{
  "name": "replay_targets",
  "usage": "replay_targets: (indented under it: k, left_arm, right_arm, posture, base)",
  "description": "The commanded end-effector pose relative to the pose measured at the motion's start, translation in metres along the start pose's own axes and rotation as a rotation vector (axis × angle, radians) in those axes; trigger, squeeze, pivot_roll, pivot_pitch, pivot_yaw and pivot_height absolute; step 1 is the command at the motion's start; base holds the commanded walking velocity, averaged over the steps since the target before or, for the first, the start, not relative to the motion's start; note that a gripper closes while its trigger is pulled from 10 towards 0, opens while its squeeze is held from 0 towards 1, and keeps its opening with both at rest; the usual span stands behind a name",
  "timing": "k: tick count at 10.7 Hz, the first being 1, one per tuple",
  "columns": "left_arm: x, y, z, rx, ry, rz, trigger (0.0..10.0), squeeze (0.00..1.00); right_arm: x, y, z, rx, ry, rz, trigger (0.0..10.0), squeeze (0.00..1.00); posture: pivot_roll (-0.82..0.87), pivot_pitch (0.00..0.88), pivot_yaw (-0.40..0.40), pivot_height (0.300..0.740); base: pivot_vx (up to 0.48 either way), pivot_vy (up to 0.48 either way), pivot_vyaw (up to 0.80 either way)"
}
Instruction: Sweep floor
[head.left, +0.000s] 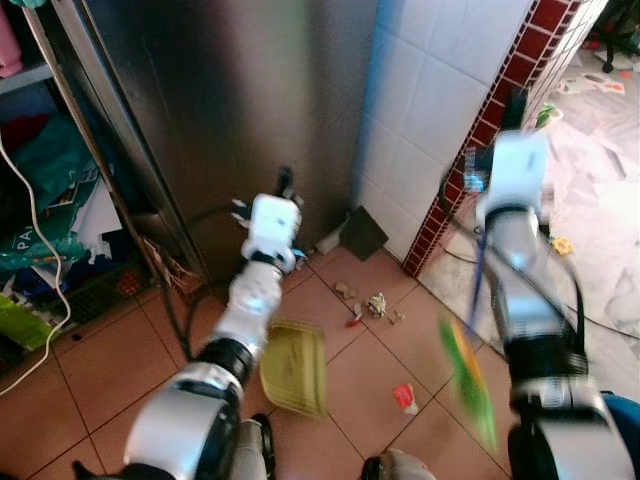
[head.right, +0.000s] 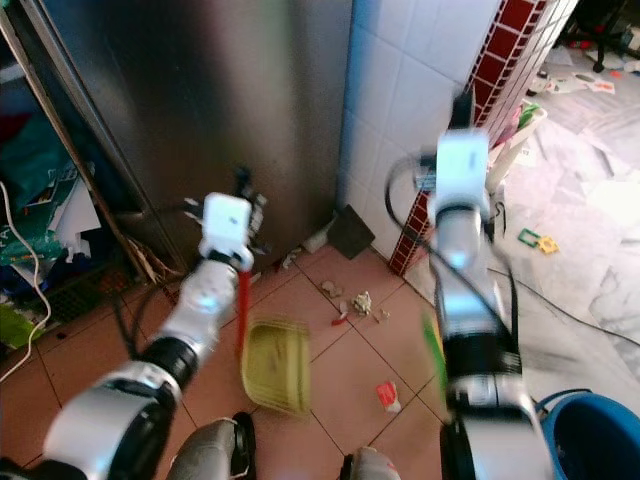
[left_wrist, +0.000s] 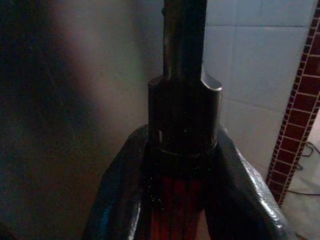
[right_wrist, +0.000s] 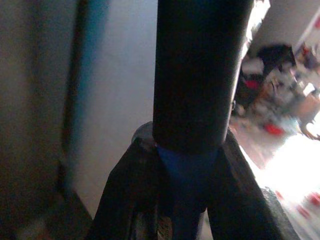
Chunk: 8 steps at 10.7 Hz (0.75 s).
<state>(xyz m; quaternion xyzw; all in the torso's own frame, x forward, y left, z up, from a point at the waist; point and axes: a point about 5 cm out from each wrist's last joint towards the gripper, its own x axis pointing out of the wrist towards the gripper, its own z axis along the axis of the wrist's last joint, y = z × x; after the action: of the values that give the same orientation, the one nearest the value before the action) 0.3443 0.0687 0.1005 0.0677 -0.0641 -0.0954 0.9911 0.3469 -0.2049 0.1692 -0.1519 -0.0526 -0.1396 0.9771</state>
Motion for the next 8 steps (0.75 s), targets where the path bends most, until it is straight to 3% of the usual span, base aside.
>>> replay_targets:
  k: [1, 3, 4, 5, 6, 8]
  left_arm:
    - [0.003, -0.004, 0.009, 0.014, -0.050, -0.023, 10.0, 0.00]
    - [0.001, -0.006, 0.007, 0.005, -0.041, -0.020, 10.0, 0.00]
    - [0.000, -0.005, 0.006, 0.003, -0.039, -0.017, 10.0, 0.00]
    - [0.000, -0.004, 0.004, 0.002, -0.031, -0.013, 10.0, 0.00]
    - [0.000, -0.002, 0.003, 0.000, -0.023, -0.009, 10.0, 0.00]
    - [0.001, -0.002, 0.004, -0.001, -0.019, -0.006, 10.0, 0.00]
  right_arm:
    - [0.001, -0.006, 0.008, -0.025, -0.028, -0.038, 10.0, 0.00]
    - [-0.007, 0.007, -0.012, 0.109, 0.105, -0.025, 10.0, 0.00]
    - [-0.008, 0.016, -0.013, 0.280, 0.133, -0.015, 10.0, 0.00]
    - [-0.007, 0.024, -0.009, 0.346, 0.121, 0.004, 10.0, 0.00]
    - [-0.007, 0.034, 0.000, 0.480, 0.117, 0.031, 10.0, 0.00]
    - [-0.006, 0.041, 0.010, 0.558, 0.090, 0.075, 10.0, 0.00]
  posture:
    - [-0.12, 0.122, -0.005, 0.740]
    - [-0.11, 0.125, -0.009, 0.740]
    - [-0.11, 0.124, -0.008, 0.740]
    - [-0.10, 0.118, -0.007, 0.740]
    - [-0.11, 0.110, -0.005, 0.740]
    - [-0.11, 0.098, -0.005, 0.740]
  base:
    - [0.000, 0.000, 0.00]
    - [0.000, 0.000, 0.00]
    - [0.000, 0.000, 0.00]
    - [0.000, 0.000, 0.00]
    - [0.000, 0.000, 0.00]
    - [0.000, 0.000, 0.00]
